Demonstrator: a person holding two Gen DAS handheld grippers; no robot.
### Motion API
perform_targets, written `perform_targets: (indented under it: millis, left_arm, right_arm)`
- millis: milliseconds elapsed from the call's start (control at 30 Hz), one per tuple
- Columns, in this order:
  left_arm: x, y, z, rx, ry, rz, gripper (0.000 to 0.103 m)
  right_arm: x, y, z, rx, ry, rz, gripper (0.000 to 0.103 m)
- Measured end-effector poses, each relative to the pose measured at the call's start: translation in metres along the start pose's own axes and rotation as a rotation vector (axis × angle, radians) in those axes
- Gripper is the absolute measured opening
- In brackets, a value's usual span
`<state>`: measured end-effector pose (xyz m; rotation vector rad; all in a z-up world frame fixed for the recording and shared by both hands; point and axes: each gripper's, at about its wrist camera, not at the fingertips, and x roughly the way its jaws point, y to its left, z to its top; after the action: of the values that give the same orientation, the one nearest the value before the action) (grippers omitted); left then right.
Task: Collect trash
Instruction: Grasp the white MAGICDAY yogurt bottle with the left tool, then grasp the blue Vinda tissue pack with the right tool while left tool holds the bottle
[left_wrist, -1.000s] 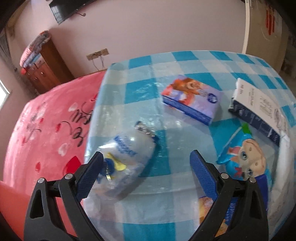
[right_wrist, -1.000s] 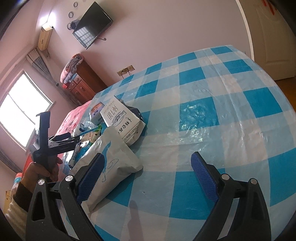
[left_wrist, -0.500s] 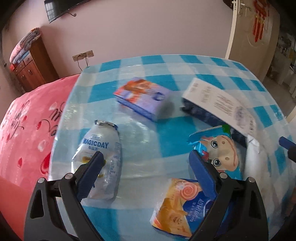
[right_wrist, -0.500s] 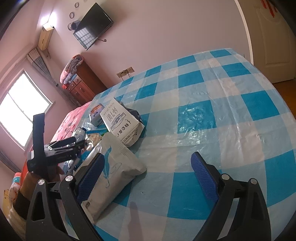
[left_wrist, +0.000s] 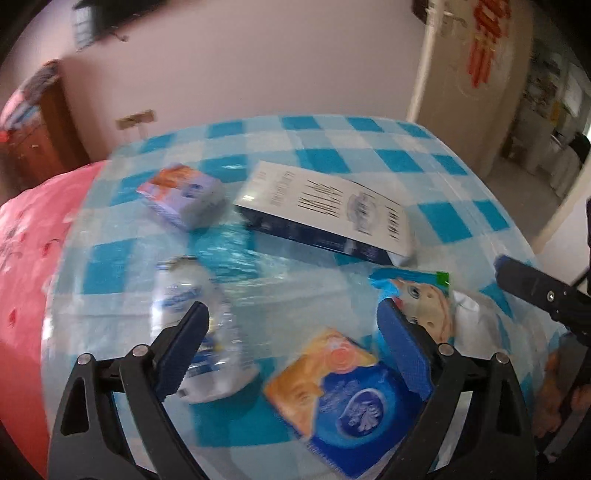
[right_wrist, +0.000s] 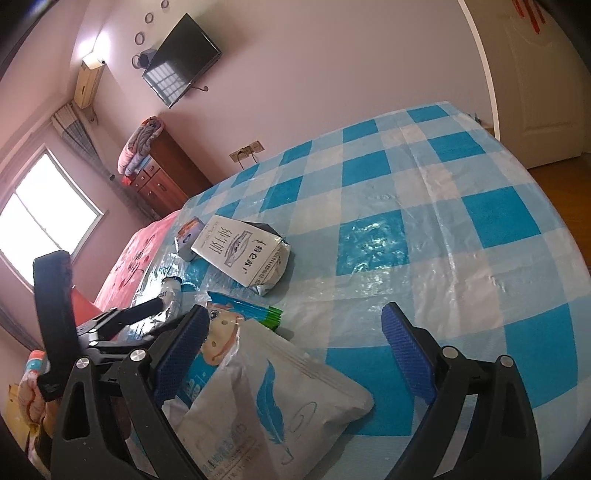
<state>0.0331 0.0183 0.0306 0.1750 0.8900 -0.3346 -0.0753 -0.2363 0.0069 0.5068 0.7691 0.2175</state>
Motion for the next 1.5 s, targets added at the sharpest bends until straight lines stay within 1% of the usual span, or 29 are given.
perform_targets:
  millis: [33, 100, 167, 300, 400, 433, 500, 533, 567, 733, 1000, 1200, 1300, 1500]
  left_arm:
    - [-0.005, 0.003, 0.000, -0.006, -0.014, 0.043, 0.093]
    - [-0.011, 0.009, -0.001, -0.024, -0.028, 0.092, 0.093]
    - [-0.009, 0.017, -0.001, -0.044, -0.010, 0.145, 0.093]
    - [0.003, 0.032, -0.001, -0.100, 0.039, 0.172, 0.093]
    - [0.010, 0.037, -0.001, -0.120, 0.053, 0.170, 0.093]
    - [0.012, 0.038, -0.001, -0.122, 0.057, 0.172, 0.091]
    - [0.017, 0.039, -0.001, -0.125, 0.068, 0.181, 0.082]
    - [0.018, 0.040, -0.001, -0.130, 0.073, 0.182, 0.075]
    - [0.020, 0.041, -0.001, -0.138, 0.079, 0.181, 0.071]
    - [0.021, 0.042, -0.003, -0.165, 0.075, 0.167, 0.062]
    - [0.015, 0.037, -0.009, -0.184, 0.072, 0.172, 0.061]
    - [0.002, 0.028, -0.026, -0.196, 0.067, 0.152, 0.061]
    - [-0.006, 0.020, -0.036, -0.183, 0.068, 0.144, 0.061]
    - [-0.022, -0.001, -0.056, -0.133, 0.075, 0.093, 0.061]
  right_arm:
    - [0.000, -0.001, 0.000, 0.001, 0.003, 0.001, 0.093]
    - [0.001, -0.001, 0.000, -0.001, 0.010, 0.004, 0.093]
    - [0.002, 0.000, -0.001, -0.005, 0.021, 0.013, 0.093]
    - [0.004, 0.007, -0.005, -0.034, 0.042, 0.028, 0.093]
    - [0.004, 0.008, -0.007, -0.042, 0.047, 0.033, 0.093]
    - [0.004, 0.008, -0.007, -0.043, 0.047, 0.032, 0.093]
    - [0.004, 0.007, -0.007, -0.040, 0.050, 0.031, 0.093]
    - [0.003, 0.006, -0.008, -0.038, 0.052, 0.033, 0.093]
    - [0.003, 0.006, -0.008, -0.037, 0.052, 0.034, 0.093]
    - [0.002, 0.006, -0.008, -0.047, 0.053, 0.041, 0.093]
    - [0.001, 0.011, -0.013, -0.079, 0.075, 0.060, 0.093]
    - [-0.002, 0.002, -0.012, -0.049, 0.091, 0.076, 0.093]
    - [-0.004, -0.003, -0.013, -0.038, 0.093, 0.057, 0.093]
    - [-0.009, -0.005, -0.020, -0.045, 0.089, 0.012, 0.093]
